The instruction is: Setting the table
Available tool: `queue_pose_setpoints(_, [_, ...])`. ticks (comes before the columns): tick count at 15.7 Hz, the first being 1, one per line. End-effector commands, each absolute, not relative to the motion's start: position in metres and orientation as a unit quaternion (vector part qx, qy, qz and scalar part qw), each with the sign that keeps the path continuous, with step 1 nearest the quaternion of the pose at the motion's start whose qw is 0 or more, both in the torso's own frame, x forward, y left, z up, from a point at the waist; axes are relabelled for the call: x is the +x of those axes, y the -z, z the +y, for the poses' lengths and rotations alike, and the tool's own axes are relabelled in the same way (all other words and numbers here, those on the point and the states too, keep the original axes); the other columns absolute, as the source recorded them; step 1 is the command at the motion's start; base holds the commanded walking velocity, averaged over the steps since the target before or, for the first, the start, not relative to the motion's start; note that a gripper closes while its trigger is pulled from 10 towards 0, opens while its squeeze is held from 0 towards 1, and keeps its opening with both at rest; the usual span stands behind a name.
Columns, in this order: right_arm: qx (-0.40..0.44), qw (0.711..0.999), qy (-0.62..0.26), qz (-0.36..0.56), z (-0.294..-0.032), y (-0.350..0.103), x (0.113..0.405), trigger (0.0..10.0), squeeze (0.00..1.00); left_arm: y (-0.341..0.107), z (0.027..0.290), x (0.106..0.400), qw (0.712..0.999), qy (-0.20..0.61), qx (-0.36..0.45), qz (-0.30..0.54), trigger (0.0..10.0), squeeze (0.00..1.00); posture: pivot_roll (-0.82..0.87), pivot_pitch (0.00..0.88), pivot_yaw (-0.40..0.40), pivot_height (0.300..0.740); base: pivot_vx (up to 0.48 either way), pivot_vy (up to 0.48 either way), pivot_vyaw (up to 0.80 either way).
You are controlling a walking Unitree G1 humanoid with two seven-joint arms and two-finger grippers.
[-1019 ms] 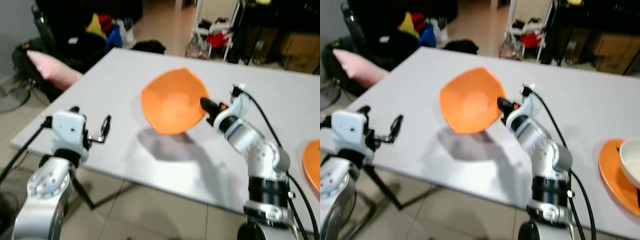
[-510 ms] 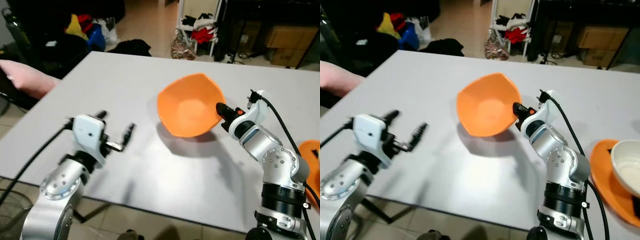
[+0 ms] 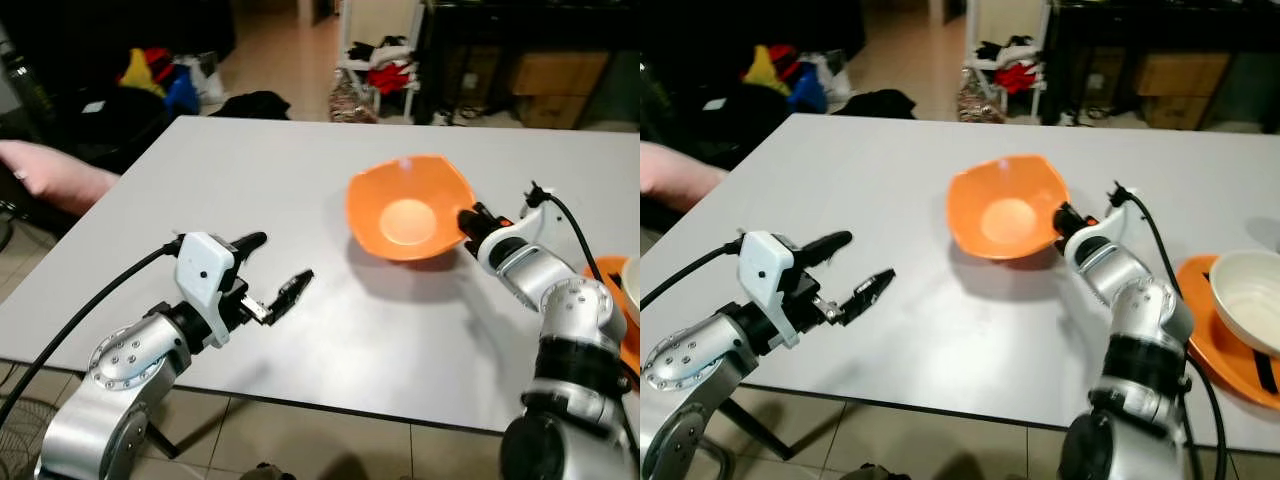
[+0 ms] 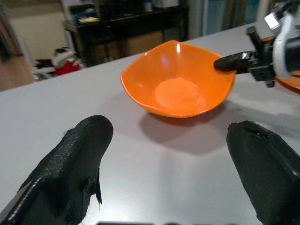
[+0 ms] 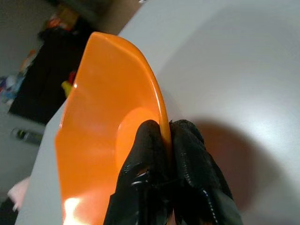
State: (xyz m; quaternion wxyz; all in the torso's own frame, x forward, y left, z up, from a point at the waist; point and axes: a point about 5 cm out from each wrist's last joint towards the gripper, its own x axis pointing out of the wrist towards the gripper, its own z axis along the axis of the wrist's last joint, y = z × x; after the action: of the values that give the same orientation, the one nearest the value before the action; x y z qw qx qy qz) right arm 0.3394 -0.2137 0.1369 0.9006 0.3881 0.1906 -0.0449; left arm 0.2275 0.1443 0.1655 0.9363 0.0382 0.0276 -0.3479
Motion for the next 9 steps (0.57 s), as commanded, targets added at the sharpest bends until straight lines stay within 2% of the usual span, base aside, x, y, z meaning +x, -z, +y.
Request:
queue_pose_setpoints(1, [0.399,0.899,0.049,0.173,-0.216,-0.144,0.347,10.0,0.0,-0.166,0.143,0.228,0.928,0.368,0.037,0.036,10.0,0.0,-0.09,0.0,0.087,0.74,0.0,0.0,0.0])
queue_pose_setpoints(4, [0.421,0.885,0.074,0.185,-0.224,-0.138,0.354,10.0,0.0,-0.163,0.137,0.221,0.908,0.413,0.028,0.058,10.0,0.0,-0.08,0.0,0.083,0.74,0.0,0.0,0.0])
queue_pose_setpoints(9, [0.447,0.867,0.075,0.206,-0.224,-0.134,0.359,10.0,0.0,-0.163,0.136,0.221,0.904,0.422,0.026,0.063,10.0,0.0,-0.08,0.0,0.073,0.74,0.0,0.0,0.0])
